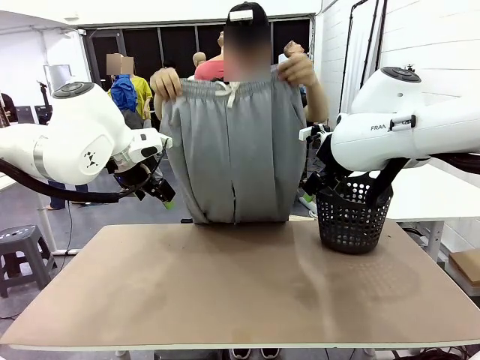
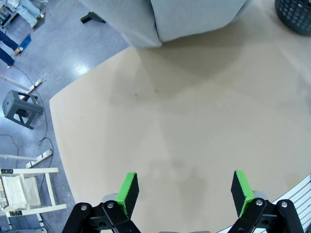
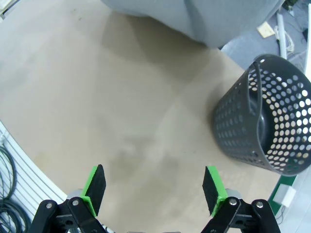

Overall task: Fold the training pants.
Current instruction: Grab both ends of the Training pants handed by a person.

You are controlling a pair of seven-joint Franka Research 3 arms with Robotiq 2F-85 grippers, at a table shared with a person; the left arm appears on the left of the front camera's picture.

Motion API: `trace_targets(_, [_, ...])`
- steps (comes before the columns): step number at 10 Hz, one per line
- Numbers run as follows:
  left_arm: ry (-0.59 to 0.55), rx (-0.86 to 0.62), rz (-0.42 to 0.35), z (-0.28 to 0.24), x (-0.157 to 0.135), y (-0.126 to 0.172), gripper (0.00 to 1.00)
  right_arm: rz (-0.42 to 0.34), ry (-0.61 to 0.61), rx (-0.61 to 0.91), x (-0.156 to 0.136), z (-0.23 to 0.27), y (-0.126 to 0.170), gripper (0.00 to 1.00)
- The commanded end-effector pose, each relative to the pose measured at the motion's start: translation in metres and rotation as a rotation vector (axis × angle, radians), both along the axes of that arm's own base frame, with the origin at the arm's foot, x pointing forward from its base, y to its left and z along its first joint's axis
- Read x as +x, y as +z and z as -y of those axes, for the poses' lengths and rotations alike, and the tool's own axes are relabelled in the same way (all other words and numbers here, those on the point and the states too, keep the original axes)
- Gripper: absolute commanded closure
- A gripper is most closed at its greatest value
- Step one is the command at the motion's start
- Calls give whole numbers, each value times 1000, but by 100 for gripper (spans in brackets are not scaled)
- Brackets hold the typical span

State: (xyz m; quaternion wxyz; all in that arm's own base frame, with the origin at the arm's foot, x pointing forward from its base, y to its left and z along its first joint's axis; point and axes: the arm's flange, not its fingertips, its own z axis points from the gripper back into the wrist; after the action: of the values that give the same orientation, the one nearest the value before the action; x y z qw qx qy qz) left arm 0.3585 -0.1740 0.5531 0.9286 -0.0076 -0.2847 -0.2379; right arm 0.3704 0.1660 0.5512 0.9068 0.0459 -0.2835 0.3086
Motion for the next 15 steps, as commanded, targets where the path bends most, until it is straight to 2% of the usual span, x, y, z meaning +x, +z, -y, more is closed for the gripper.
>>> trace_targets(1, [-10, 0, 2, -1, 1, 0, 0, -1, -2, 0, 0, 1, -1, 0])
trace_targets(15, [-10, 0, 2, -1, 1, 0, 0, -1, -2, 0, 0, 1, -1, 0])
